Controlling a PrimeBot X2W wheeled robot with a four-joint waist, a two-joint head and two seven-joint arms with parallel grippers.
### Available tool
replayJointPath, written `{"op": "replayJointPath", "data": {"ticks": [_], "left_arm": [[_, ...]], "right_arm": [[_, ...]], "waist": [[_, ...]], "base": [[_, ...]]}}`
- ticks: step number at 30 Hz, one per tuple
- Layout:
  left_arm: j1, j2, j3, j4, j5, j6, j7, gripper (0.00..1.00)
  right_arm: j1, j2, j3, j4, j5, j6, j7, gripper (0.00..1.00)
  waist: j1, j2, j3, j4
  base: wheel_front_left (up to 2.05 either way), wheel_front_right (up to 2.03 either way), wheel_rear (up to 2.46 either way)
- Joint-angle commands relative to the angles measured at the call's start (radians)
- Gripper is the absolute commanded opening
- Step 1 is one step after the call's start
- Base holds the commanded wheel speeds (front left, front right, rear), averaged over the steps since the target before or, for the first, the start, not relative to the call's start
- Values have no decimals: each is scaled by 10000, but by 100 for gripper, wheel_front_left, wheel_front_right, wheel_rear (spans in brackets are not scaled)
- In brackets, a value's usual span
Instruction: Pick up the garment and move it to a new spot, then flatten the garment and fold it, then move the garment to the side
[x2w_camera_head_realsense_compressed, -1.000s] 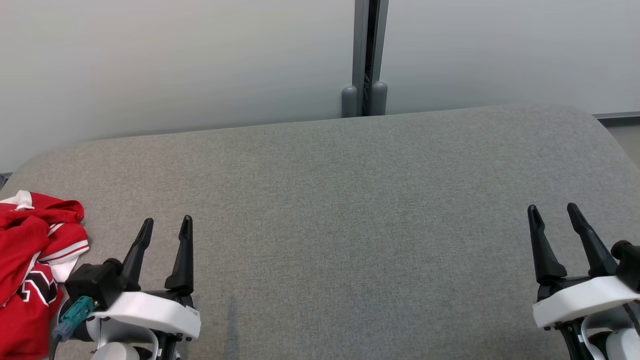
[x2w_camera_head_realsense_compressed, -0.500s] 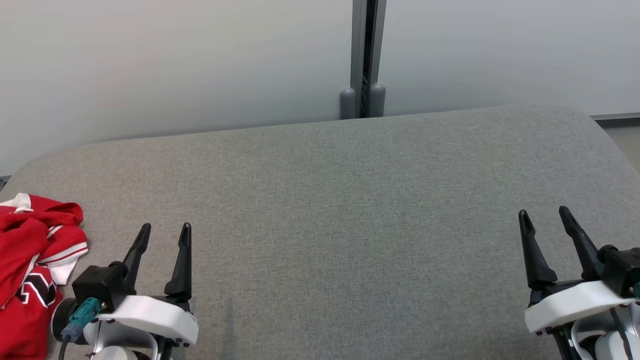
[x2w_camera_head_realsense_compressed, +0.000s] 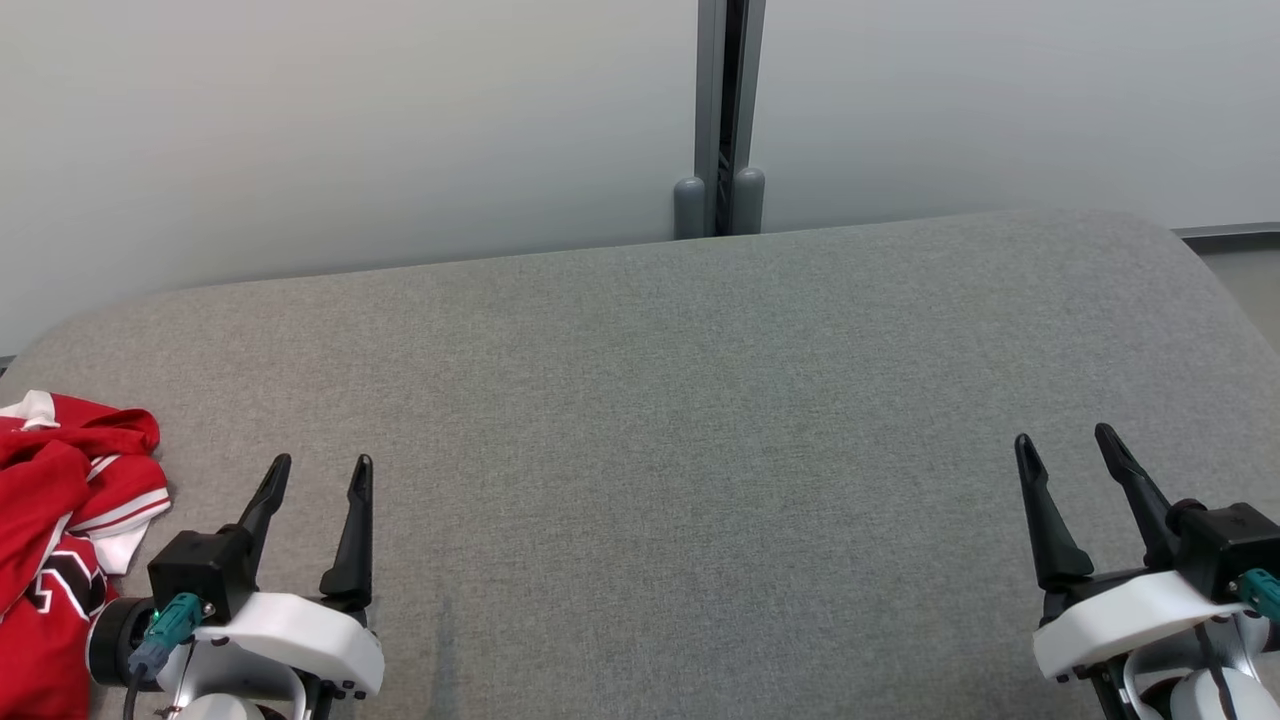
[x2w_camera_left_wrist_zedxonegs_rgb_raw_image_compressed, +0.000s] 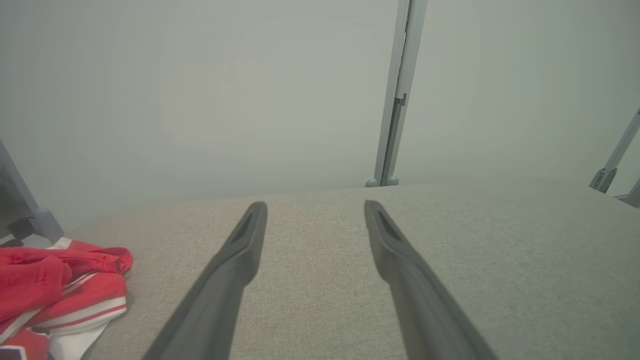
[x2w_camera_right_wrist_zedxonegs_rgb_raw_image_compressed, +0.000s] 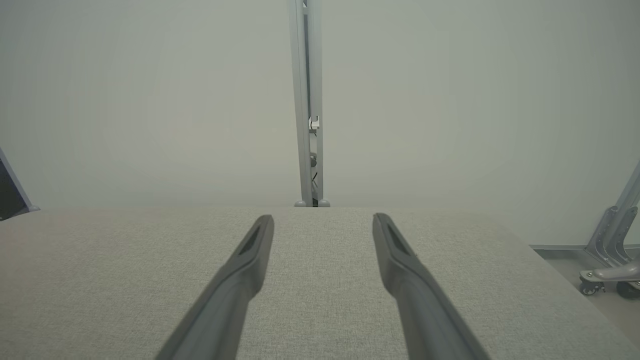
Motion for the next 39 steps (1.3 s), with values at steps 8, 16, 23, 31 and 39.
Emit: {"op": "replayJointPath", "data": {"ticks": [8, 16, 23, 31, 39], "left_arm": [[-151, 104, 82, 14, 516, 164, 112, 100], [-151, 111, 99, 4, 632, 220, 103, 100], [-176, 90, 93, 61, 451, 234, 15, 100], [-192, 129, 53, 101, 353, 261, -2, 100], [-299, 160, -10, 97, 368, 333, 34, 100]], "right_arm": [[-10, 8, 96, 93, -401, 0, -268, 100], [52, 67, 43, 162, -358, -1, -377, 100], [85, 110, 42, 195, -120, -1, -387, 100], [99, 132, 28, 179, -81, -1, -388, 100], [99, 125, 45, 82, -95, -1, -392, 100]], "waist": [[0, -1, -2, -60], [0, -1, -5, -56], [0, -1, -5, -43], [0, -1, 5, -10], [0, -1, 24, 455]], "base": [[0, 0, 0], [0, 0, 0], [0, 0, 0], [0, 0, 0], [0, 0, 0]]}}
